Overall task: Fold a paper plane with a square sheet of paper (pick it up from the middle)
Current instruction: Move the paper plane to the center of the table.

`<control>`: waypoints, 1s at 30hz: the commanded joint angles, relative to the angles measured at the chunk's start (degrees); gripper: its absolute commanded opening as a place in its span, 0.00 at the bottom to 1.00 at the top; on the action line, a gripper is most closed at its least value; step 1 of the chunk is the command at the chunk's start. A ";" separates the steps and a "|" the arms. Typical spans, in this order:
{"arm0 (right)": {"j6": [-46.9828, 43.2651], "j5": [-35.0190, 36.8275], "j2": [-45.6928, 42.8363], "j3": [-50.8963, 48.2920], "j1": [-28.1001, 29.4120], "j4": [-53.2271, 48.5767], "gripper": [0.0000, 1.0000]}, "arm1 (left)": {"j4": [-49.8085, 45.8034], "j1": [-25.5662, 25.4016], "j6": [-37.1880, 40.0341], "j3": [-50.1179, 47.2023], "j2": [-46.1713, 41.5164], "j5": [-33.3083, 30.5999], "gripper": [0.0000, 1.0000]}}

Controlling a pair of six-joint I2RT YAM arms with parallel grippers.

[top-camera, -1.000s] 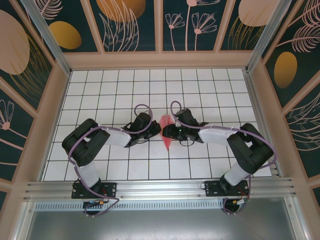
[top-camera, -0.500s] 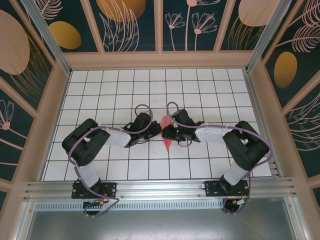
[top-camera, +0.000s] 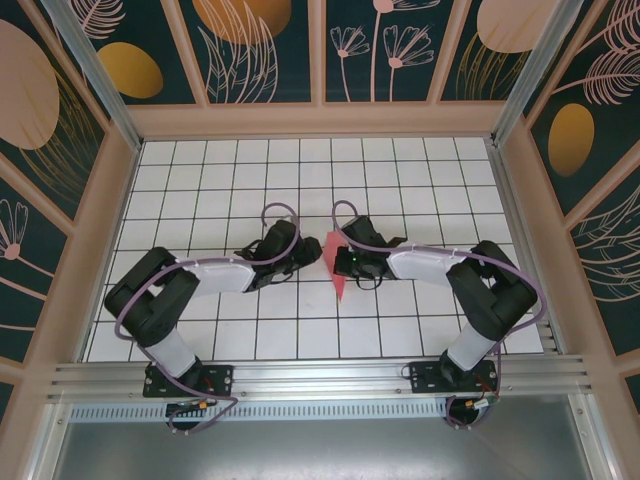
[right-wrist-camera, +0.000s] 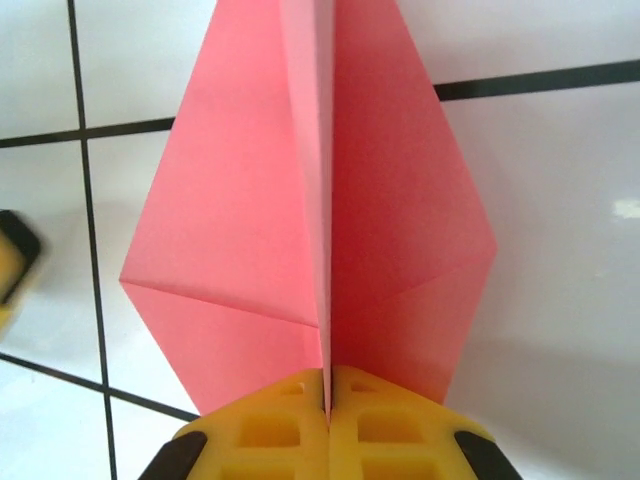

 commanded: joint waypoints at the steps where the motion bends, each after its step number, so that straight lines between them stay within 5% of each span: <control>1: -1.64 5.39 -1.18 2.83 0.39 -5.62 0.03 | -8.54 0.79 0.91 1.29 -3.30 -7.60 0.55; 13: -2.00 8.58 5.05 8.41 1.82 -9.08 0.11 | -15.60 1.33 -0.86 0.33 -5.19 -15.32 0.93; 30: 2.48 12.77 9.98 12.14 4.21 -10.64 0.15 | -17.65 1.69 -1.24 0.00 -5.55 -16.84 0.98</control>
